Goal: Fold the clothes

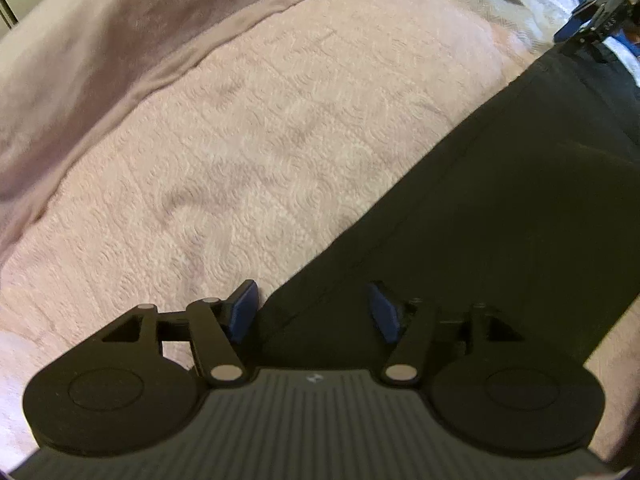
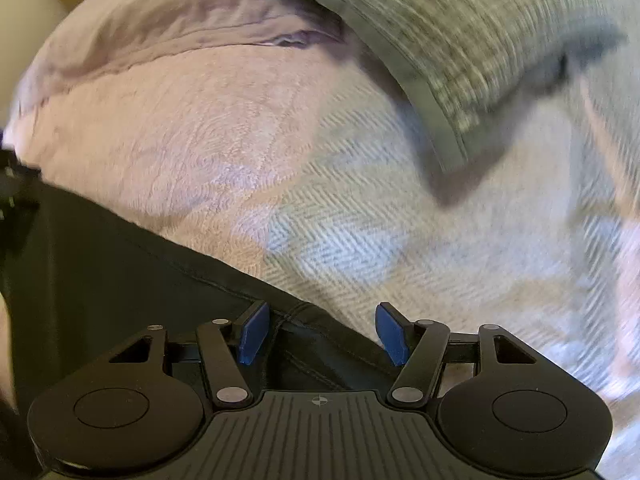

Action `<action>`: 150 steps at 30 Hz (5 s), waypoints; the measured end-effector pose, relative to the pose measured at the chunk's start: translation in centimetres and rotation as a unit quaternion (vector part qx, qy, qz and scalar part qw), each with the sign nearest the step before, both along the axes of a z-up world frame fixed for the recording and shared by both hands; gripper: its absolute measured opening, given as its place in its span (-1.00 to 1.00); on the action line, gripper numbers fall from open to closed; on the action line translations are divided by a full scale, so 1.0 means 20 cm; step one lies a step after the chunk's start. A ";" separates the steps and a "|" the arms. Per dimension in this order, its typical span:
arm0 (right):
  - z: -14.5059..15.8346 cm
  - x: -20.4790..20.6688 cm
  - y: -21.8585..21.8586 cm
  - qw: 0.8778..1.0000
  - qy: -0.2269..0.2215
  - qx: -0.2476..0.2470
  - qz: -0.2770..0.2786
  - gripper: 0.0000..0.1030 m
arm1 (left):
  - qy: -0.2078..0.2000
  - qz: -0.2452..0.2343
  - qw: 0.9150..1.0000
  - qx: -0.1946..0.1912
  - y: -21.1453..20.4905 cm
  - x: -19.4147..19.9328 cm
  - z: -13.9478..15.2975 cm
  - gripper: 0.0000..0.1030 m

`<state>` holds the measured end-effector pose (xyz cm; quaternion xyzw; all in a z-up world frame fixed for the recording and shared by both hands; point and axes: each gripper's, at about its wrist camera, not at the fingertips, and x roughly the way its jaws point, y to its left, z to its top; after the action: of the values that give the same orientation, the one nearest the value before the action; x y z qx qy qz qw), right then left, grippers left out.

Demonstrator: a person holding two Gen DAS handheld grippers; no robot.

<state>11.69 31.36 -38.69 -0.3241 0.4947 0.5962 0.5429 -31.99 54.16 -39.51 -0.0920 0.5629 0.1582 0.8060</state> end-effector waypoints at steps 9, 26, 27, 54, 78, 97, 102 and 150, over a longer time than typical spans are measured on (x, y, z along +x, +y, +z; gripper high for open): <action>0.20 -0.10 -0.12 0.996 -0.039 0.047 0.070 -0.76 | 0.009 -0.049 0.994 0.093 -0.17 -0.06 0.09 -0.79; 0.79 -0.94 -1.37 0.976 -0.190 0.094 0.054 -0.77 | -0.084 0.104 0.991 0.022 -1.11 -0.77 0.80 -0.77; 0.74 -1.01 -1.43 0.978 -0.190 0.063 0.055 -0.71 | -0.070 0.119 0.990 0.000 -1.19 -0.81 0.75 -0.73; 0.17 -0.49 -2.00 0.779 0.202 0.138 -0.577 0.10 | -0.220 0.667 0.699 -0.132 -1.28 -1.30 0.22 -0.11; 0.26 -0.38 -2.17 0.851 0.145 0.099 -0.495 -0.57 | -0.099 0.565 0.818 0.038 -1.82 -1.33 0.37 -0.84; 0.28 -0.48 -2.13 0.872 0.039 0.056 -0.485 -0.05 | -0.072 0.559 0.825 0.050 -1.83 -1.28 0.35 -0.59; 0.41 -0.61 -1.99 0.881 -0.073 0.050 -0.464 0.01 | -0.112 0.596 0.795 0.038 -1.89 -1.45 0.43 -0.39; 0.20 -1.04 -1.68 0.819 -0.175 -0.032 -0.545 0.23 | -0.337 0.507 0.787 0.102 -1.57 -2.00 0.71 -0.95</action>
<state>-9.08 -2.33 -34.62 -0.1173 0.5058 0.1202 0.8461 -72.02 22.75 -25.35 -0.3283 0.1084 0.5594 0.7533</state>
